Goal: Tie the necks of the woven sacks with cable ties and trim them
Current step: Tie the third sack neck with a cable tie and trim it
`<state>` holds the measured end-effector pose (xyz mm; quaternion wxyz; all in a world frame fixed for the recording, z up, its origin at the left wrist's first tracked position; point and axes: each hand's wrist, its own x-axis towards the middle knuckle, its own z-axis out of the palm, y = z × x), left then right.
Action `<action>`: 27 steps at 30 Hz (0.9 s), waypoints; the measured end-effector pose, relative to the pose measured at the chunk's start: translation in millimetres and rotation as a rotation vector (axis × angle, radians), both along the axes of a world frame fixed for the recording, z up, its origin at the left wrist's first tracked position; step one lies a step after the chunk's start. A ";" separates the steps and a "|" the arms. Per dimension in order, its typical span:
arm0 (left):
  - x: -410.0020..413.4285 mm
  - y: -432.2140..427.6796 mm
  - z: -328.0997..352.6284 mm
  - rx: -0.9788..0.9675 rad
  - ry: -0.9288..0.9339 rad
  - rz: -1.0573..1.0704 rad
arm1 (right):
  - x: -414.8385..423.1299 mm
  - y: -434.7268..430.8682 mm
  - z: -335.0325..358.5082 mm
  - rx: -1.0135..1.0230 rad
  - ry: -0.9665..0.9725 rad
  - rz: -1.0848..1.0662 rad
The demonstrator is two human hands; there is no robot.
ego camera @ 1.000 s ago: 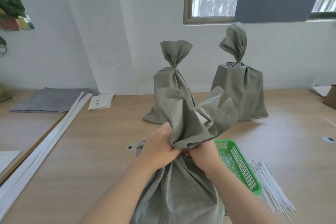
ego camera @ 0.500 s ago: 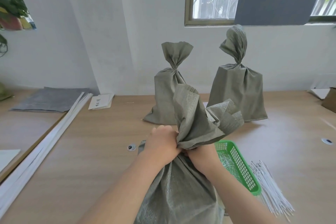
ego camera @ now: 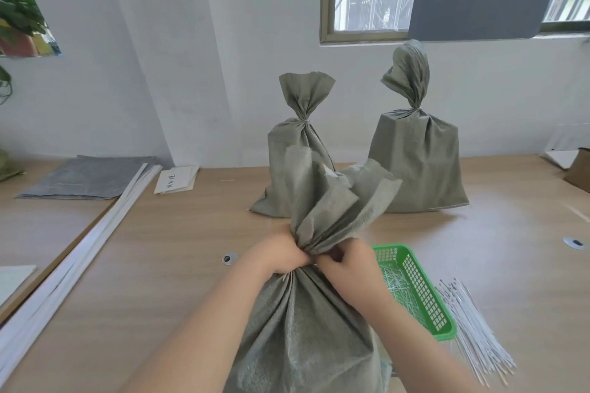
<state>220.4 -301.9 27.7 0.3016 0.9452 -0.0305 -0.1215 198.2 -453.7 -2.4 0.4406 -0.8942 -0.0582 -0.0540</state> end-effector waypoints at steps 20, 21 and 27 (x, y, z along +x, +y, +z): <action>-1.2 4.0 -28.4 -0.624 0.129 0.426 | -3.5 19.0 -7.8 -0.079 -0.431 0.341; -2.2 4.3 -28.1 -0.634 0.122 0.424 | -1.9 18.3 -7.3 -0.056 -0.424 0.368; -10.3 6.7 -37.0 -0.913 0.122 0.431 | 8.7 6.6 -10.5 0.014 -0.292 0.349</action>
